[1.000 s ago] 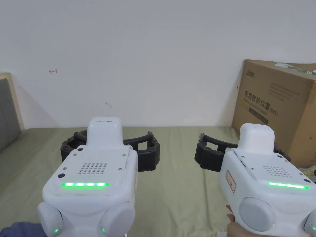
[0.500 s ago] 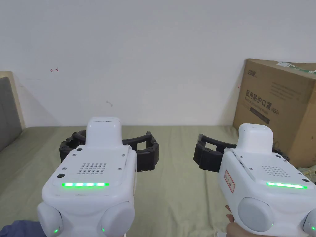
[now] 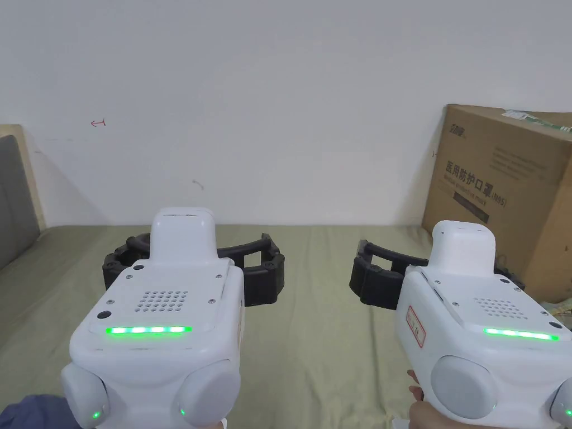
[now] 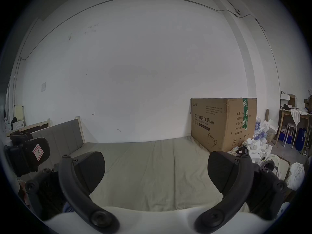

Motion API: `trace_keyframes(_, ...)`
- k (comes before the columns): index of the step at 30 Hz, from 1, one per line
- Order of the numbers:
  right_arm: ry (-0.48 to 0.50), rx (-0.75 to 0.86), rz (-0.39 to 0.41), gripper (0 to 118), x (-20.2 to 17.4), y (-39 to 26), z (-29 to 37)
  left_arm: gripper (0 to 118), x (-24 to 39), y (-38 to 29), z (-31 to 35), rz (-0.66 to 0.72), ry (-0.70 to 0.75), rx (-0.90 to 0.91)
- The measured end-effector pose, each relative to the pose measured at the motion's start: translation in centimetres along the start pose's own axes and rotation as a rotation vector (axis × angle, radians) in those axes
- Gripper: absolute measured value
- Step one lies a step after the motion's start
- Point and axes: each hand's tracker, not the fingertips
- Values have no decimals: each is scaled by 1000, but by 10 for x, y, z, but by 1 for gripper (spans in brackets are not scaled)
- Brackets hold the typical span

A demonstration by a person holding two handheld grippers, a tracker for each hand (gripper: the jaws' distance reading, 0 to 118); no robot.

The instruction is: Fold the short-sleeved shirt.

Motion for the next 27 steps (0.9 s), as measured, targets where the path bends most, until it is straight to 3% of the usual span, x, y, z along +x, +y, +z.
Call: trace_keyframes(27,12,0,8,118,-4,1,3,118,0,-2,-1,-22,6,-17)
